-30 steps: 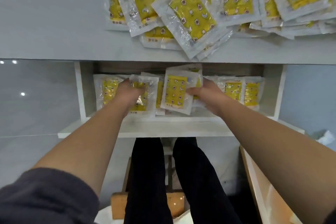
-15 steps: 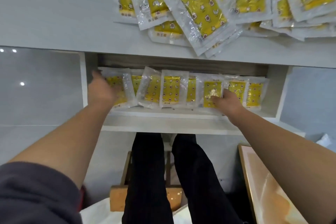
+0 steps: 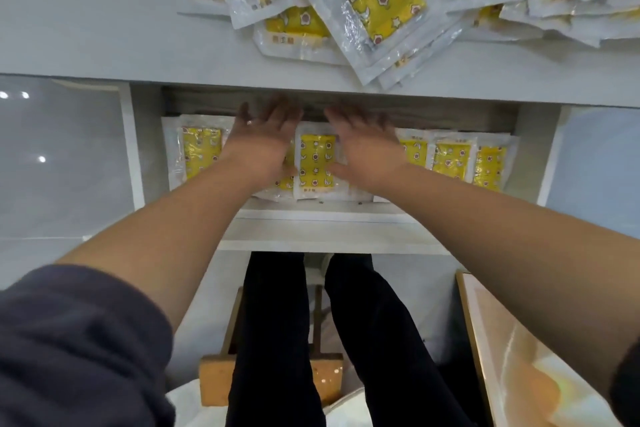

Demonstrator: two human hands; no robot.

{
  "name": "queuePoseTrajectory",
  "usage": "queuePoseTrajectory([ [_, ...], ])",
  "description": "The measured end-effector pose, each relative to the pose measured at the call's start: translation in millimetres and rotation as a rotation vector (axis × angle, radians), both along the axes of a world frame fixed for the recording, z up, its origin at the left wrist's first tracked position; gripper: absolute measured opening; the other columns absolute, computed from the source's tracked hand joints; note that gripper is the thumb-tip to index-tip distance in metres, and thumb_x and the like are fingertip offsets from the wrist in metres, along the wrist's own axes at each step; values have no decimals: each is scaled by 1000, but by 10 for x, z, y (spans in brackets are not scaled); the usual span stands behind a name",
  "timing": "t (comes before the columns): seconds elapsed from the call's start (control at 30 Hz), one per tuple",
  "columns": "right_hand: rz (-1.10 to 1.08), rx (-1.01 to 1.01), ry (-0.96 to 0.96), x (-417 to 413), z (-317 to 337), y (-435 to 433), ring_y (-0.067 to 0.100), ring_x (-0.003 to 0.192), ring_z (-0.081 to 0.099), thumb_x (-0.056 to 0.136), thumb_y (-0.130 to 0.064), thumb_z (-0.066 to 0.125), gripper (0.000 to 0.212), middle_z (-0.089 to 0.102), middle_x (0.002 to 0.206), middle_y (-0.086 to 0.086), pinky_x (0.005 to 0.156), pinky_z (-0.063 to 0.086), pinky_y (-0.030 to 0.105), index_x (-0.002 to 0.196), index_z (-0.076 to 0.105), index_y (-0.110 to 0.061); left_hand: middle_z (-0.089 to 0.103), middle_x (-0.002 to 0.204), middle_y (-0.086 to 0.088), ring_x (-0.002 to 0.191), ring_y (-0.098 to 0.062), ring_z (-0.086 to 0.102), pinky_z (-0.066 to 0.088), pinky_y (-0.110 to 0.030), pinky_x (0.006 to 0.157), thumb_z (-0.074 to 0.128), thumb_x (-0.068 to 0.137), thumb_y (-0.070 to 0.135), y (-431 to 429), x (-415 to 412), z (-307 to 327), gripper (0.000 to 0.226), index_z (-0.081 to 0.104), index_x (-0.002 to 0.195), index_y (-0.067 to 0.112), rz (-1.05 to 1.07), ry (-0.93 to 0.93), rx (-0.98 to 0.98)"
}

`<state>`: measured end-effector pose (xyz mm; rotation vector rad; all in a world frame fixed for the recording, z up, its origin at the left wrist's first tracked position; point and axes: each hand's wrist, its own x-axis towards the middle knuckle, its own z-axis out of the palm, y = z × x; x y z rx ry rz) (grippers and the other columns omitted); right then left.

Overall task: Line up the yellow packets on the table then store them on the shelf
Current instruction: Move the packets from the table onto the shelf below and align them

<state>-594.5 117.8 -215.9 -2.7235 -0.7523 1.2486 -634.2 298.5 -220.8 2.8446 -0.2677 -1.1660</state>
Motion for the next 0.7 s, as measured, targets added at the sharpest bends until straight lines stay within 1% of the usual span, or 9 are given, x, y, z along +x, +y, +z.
queuePoseTrajectory([
  [0.1,87,-14,-2,-91,-160,120,26,147,13,84,-43,66,86,12,161,0,117,13,53,151,15,-28,-4,162,0,149,-19,-5,0,-60,115,56,81,65,55,-90,-155,99,6,153,18,-10,34,110],
  [0.2,157,-29,-98,-169,-213,3,26,143,22,84,-34,68,80,21,157,2,115,18,51,149,20,-30,-2,162,-2,149,-21,-3,-1,-62,114,48,81,71,162,-269,-144,98,9,152,17,43,23,208],
  [0.27,165,-6,-137,-188,-221,-60,27,140,26,84,-33,66,82,25,154,3,115,19,51,149,16,-30,2,162,-6,149,-23,0,4,-63,114,47,81,72,178,-347,-119,101,7,152,15,56,6,230],
  [0.37,121,-4,-128,-159,-219,-51,28,141,24,84,-40,65,84,21,156,3,116,17,53,151,13,-30,15,159,-9,147,-27,13,12,-63,114,50,80,70,109,-325,-100,101,5,152,15,74,-71,166],
  [0.43,139,-23,-96,-156,-221,4,31,141,22,83,-42,66,84,19,156,5,116,15,55,150,16,-30,22,155,-9,144,-30,21,14,-62,113,47,84,68,62,-272,-104,93,9,152,17,73,-81,178],
  [0.5,189,-31,-85,-194,-227,47,33,142,19,83,-42,66,83,18,156,6,115,13,56,150,19,-32,24,153,-11,142,-31,23,13,-62,113,40,89,65,34,-226,-113,80,17,150,19,95,-59,226],
  [0.57,162,-19,-89,-234,-209,52,32,144,15,85,-43,65,81,15,158,7,116,10,57,150,19,-32,22,154,-11,143,-32,20,10,-63,113,35,93,61,8,-217,-121,72,20,150,19,135,-47,247],
  [0.63,77,15,-99,-280,-134,32,30,146,13,86,-41,63,78,14,159,7,117,9,57,150,20,-31,14,158,-12,146,-32,12,7,-62,114,33,95,60,-32,-234,-72,74,13,152,17,188,-38,228],
  [0.7,-12,42,-90,-336,35,-8,29,146,15,89,-38,60,71,18,158,7,117,12,57,150,23,-28,13,159,-12,147,-31,11,9,-60,114,36,96,55,-79,-254,83,75,11,152,13,251,-51,185],
])
